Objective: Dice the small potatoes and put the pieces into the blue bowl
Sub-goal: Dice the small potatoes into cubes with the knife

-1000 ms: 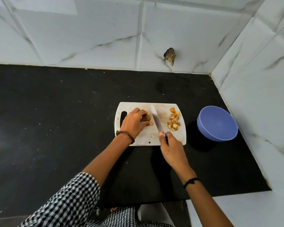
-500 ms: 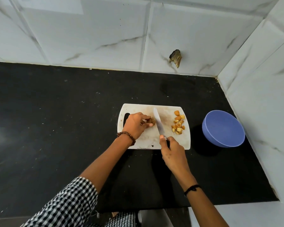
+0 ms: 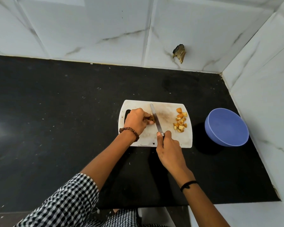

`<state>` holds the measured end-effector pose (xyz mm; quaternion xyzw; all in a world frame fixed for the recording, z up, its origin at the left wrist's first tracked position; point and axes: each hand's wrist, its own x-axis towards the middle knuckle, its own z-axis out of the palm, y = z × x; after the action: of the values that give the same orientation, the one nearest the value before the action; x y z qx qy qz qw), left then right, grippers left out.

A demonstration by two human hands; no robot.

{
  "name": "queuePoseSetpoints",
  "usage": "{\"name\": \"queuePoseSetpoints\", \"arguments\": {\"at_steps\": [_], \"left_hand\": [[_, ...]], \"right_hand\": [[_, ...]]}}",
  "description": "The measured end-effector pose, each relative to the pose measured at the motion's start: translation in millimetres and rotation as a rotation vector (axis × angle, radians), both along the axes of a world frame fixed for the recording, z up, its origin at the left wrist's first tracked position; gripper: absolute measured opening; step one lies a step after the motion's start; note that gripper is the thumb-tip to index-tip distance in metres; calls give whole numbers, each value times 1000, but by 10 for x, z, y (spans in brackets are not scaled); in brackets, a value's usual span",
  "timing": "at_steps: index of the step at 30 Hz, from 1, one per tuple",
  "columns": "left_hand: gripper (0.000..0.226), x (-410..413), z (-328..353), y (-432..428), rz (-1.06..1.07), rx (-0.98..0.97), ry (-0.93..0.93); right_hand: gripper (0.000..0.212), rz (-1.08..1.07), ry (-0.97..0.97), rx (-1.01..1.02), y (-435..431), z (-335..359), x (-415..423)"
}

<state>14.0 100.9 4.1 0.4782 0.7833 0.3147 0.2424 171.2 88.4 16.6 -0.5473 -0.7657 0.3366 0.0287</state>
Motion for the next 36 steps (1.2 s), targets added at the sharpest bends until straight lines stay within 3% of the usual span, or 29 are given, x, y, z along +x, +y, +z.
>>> {"name": "queuePoseSetpoints", "arguments": {"at_steps": [21, 36], "left_hand": [[24, -54, -9, 77, -40, -39, 15], [20, -25, -32, 45, 50, -39, -27]], "right_hand": [[19, 59, -288, -59, 237, 35, -397], [10, 85, -338, -66, -106, 37, -127]]}}
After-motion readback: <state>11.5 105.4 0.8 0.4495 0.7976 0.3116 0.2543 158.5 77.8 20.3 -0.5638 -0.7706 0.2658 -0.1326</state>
